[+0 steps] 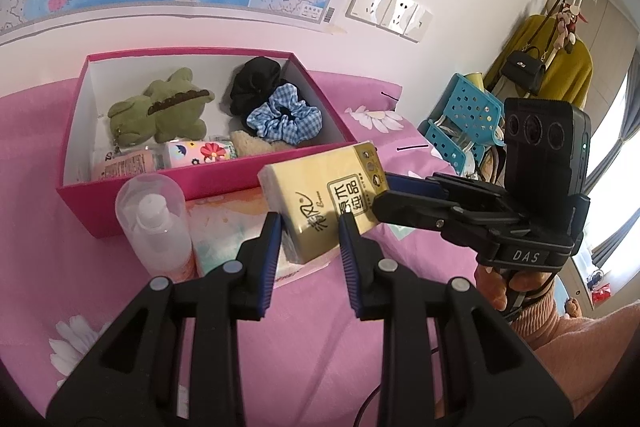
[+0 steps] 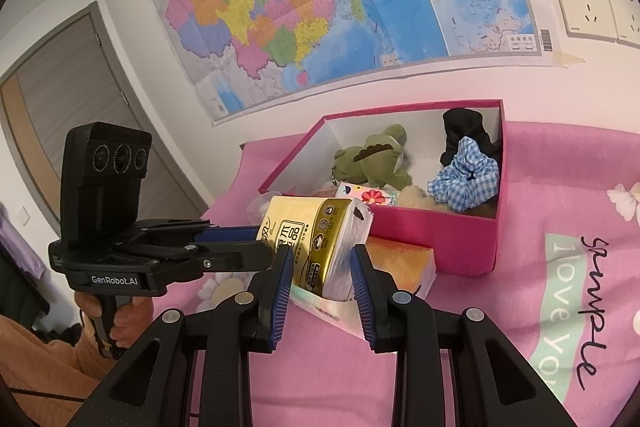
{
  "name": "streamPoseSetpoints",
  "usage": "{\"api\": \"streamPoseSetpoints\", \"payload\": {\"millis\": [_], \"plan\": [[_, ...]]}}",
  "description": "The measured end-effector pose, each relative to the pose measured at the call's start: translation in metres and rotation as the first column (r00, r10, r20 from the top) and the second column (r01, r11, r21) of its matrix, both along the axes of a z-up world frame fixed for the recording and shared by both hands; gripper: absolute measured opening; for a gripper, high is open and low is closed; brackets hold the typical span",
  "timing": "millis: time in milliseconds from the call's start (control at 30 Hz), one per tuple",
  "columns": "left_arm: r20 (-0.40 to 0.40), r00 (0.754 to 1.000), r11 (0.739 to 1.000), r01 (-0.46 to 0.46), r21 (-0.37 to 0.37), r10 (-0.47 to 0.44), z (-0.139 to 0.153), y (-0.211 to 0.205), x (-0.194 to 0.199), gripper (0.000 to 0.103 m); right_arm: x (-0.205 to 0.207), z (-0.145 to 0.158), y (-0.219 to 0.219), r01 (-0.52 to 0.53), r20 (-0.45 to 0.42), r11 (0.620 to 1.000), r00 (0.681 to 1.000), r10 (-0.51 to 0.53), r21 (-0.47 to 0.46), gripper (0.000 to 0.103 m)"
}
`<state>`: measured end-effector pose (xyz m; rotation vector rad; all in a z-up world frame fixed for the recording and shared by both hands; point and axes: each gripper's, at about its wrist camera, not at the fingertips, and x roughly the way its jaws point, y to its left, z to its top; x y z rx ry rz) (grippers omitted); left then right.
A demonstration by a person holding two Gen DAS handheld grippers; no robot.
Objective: Organize soft objects
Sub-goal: 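Hold the yellow tissue pack over the box rim with the right tool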
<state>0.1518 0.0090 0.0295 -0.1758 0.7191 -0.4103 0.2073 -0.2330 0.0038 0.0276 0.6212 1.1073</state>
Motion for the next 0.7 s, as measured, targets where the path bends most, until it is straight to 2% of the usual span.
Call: {"api": "streamPoseSetpoints", "payload": {"millis": [700], "plan": [[0.007,1.0,1.0,-0.002,0.008,0.002,0.0035,0.0005,0.0027,0.031,0.0049,0.0044,0.0017,-0.003,0.009,1.0,1.0,0.003,0.009,0.031]]}}
